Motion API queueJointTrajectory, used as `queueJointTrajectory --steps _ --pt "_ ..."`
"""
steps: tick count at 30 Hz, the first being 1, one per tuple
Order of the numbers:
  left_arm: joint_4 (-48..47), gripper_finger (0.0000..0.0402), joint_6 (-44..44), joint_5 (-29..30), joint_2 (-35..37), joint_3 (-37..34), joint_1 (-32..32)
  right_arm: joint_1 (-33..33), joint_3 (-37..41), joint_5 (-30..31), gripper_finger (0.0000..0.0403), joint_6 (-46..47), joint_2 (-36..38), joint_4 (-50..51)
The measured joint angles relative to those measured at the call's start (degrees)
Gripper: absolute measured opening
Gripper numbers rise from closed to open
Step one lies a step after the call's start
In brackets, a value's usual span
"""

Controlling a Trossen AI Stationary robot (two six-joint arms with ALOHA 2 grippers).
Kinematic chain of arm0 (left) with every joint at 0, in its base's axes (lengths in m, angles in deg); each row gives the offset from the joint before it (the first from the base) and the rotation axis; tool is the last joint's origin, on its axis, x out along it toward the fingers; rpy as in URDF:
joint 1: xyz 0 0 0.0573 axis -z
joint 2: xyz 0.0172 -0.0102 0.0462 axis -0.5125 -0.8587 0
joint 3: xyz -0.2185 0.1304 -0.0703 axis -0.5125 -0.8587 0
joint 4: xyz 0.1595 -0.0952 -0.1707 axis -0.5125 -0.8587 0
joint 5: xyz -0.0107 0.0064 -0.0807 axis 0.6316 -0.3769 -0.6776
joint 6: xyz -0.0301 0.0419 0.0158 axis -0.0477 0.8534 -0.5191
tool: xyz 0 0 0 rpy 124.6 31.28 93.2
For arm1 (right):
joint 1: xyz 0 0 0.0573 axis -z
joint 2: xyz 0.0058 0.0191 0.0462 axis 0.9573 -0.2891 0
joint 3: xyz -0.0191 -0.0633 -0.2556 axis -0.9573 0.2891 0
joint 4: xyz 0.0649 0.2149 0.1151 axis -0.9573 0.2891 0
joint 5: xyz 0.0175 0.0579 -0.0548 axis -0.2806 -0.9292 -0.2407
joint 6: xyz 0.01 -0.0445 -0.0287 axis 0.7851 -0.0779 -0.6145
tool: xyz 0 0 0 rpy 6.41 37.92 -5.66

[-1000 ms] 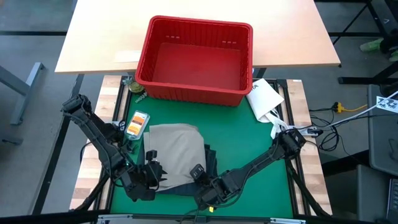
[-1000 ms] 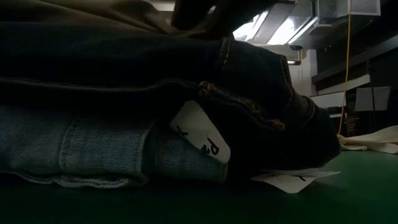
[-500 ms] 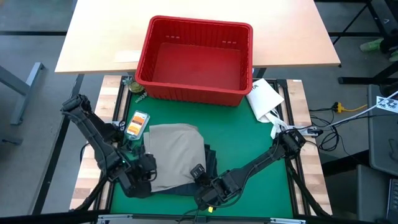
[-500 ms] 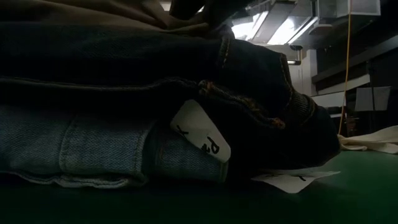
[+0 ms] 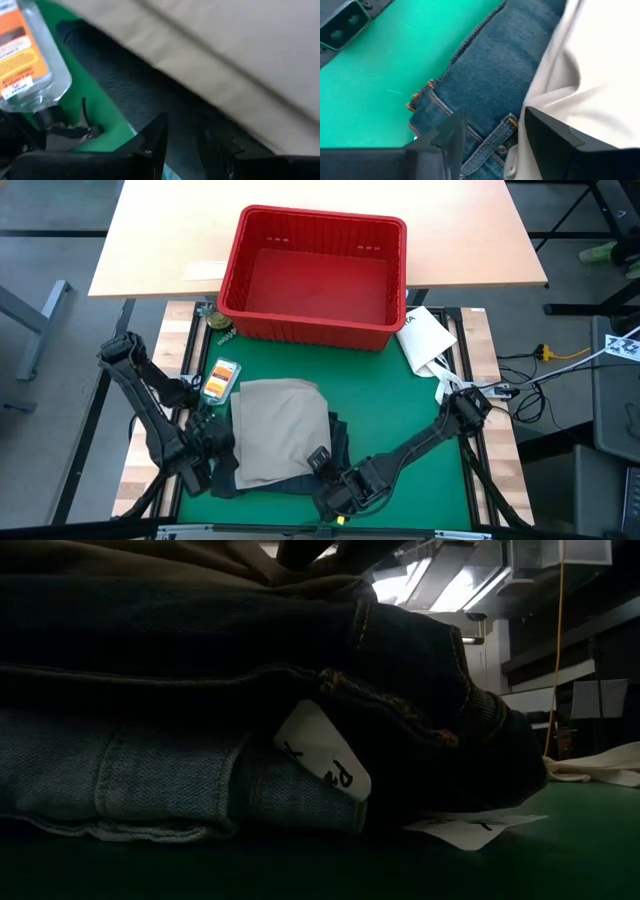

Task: Fold Laundry from Bin
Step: Fold the gray short

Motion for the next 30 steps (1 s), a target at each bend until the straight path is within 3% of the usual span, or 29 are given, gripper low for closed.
queueJointTrajectory --steps 6,14,20,30 --pt "4.44 0.0094 -5.07 -0.38 0.02 -7.23 0.19 -0.06 0.00 2.40 0.0198 0.01 0.00 0.00" --pt "22.90 0.0094 -5.01 0.15 0.07 -16.59 0.15 0.09 0.00 9.15 0.0198 -0.02 -2.86 0.45" --pt "30.73 0.0094 -4.46 -1.57 0.11 -16.90 0.39 1.38 0.00 10.85 0.0198 0.00 -3.91 6.41" --pt "50.30 0.0094 7.88 -5.78 -0.09 -16.32 0.61 5.04 0.11 16.23 0.0198 0.02 -4.09 13.69"
